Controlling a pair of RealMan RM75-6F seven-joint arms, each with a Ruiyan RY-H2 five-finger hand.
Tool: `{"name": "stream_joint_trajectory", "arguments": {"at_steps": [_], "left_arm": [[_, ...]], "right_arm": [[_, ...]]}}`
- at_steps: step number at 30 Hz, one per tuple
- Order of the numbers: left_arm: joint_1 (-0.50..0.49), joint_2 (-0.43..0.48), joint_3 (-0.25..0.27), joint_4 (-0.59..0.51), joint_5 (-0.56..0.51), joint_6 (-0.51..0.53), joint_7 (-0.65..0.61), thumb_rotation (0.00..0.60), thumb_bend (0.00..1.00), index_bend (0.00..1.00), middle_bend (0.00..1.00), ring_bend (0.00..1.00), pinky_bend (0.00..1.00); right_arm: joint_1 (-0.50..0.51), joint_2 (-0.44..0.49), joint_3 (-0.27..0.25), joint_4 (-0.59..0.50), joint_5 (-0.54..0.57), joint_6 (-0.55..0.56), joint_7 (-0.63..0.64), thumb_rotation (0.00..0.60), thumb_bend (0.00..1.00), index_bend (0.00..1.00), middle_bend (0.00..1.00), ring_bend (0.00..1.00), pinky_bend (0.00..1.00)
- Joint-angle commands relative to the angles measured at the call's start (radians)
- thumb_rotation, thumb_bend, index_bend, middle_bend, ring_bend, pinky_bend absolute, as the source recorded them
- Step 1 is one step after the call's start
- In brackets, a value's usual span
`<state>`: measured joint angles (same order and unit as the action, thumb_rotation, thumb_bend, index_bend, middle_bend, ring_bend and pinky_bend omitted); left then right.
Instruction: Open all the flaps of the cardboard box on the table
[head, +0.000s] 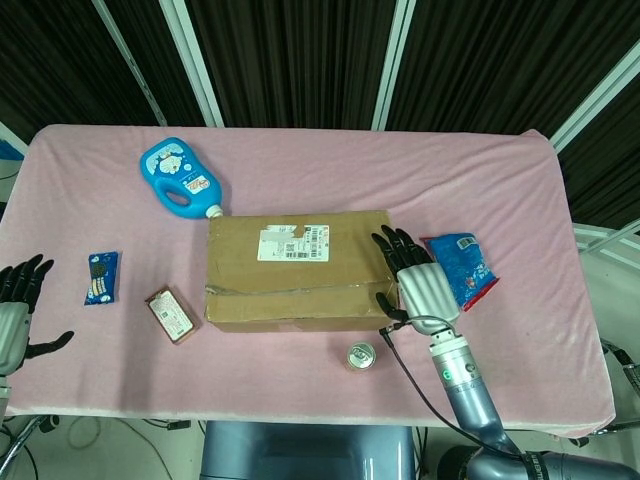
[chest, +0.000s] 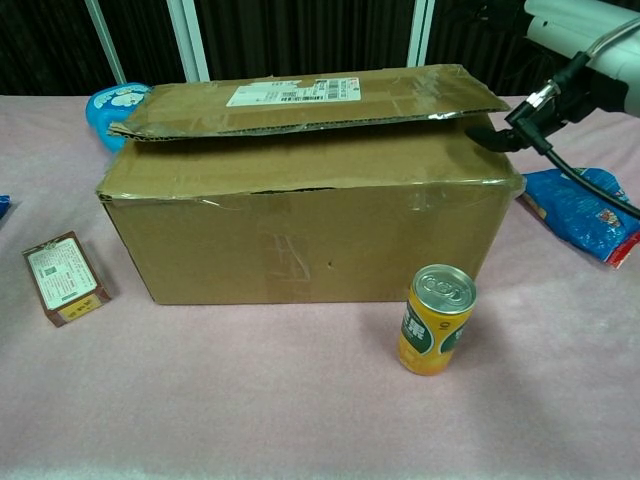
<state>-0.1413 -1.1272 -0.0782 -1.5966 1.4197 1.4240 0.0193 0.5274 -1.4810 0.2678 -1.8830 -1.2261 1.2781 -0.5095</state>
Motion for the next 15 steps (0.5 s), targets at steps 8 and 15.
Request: {"name": "stream_joint_trajectory", "arguments": {"at_steps": [8, 15], "left_arm": [[-0.002, 0.003, -0.004, -0.002, -0.012, -0.009, -0.011, 0.6, 0.08, 0.0, 0.0, 0.0, 0.0], [-0.003, 0.005, -0.006, -0.008, -0.021, -0.016, -0.017, 0.6, 0.08, 0.0, 0.0, 0.0, 0.0]], "right_arm": [[0.062, -0.049, 0.044, 0.077, 0.03, -0.031, -0.007, 0.6, 0.4, 0.0, 0.0, 0.0, 0.22], [0.121, -0.044, 0.114, 0.094, 0.044, -0.044, -0.029, 0.6, 0.4, 0.0, 0.0, 0.0, 0.22]]}}
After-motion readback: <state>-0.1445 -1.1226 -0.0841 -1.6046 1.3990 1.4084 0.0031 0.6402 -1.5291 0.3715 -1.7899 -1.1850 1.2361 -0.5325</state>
